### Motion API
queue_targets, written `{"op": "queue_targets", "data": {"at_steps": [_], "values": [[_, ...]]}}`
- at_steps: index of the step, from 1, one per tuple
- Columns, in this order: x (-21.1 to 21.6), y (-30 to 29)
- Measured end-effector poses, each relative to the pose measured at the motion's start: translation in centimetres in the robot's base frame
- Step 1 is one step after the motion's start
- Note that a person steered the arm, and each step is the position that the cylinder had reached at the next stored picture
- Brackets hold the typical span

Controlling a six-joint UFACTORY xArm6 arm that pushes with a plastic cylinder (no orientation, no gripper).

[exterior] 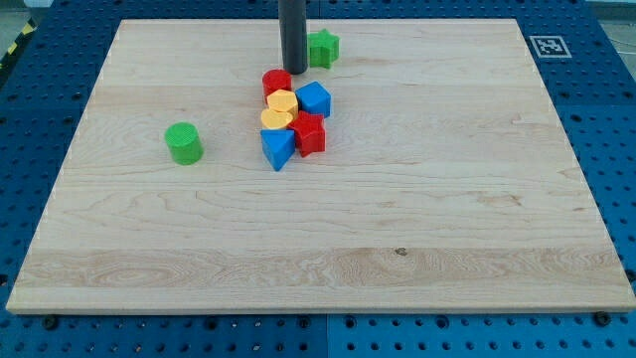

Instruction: Push the red circle into a group of blocks

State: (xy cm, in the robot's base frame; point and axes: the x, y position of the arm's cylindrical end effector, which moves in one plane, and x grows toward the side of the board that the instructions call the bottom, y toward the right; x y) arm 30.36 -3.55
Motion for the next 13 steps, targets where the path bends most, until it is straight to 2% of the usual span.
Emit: {"op": "queue_targets", "data": {"at_steps": [1, 3, 4, 6, 12, 13], "values": [[0.9, -0.5], [-0.2, -3.0], [2.4, -3.0], [4.0, -3.0], [3.7, -0.8], [3.8, -3.1]]}}
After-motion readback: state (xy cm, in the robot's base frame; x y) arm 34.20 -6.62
